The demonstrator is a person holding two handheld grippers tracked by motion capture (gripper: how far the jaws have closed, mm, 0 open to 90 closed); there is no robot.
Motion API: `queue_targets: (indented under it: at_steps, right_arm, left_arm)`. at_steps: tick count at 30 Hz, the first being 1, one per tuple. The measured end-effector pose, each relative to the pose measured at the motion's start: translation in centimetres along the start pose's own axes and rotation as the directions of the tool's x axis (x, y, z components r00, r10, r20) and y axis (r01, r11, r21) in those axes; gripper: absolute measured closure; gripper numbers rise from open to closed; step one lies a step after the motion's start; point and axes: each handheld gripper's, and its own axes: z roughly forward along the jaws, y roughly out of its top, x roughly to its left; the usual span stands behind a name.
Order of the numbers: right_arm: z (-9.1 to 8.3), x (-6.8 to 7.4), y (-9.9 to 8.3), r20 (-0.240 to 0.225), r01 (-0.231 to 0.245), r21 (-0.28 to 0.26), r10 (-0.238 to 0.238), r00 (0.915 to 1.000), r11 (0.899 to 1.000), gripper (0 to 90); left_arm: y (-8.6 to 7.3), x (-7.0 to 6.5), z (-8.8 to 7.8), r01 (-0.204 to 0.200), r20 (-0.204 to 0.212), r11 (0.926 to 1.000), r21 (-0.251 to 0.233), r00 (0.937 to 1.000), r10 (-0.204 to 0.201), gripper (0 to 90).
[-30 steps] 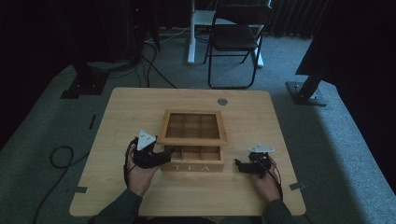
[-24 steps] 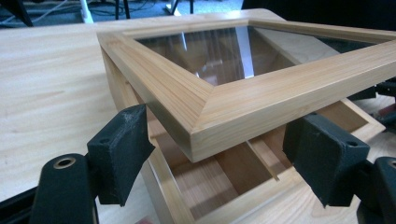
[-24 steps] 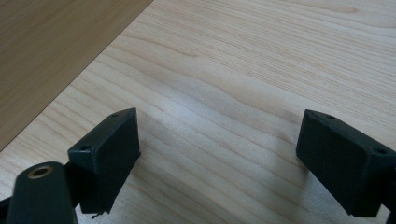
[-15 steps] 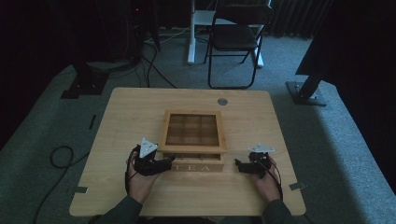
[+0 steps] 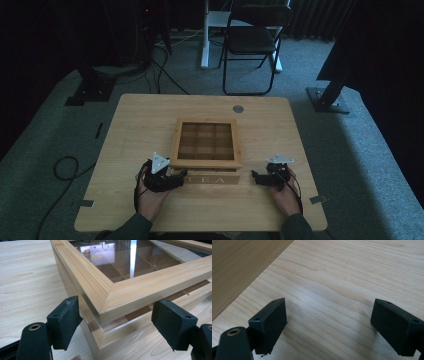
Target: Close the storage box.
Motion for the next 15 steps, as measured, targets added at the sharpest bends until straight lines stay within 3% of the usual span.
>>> queue_targets:
  at_steps: [12,15]
  right_arm:
    - [0.0,0.0,0.0,0.0,0.0,0.0,0.0,1.0,1.0,13.0]
    - [0.0,0.0,0.0,0.0,0.0,0.0,0.0,1.0,1.0,13.0]
  left_arm:
    - [-0.4,-0.1,-0.4,-0.01,-0.001,0.9999,0.006,1.0,0.01,23.3]
    - [-0.3,0.2,-1.3,0.027,0.018,0.9981,-0.054,0.9995,-0.026,26.0]
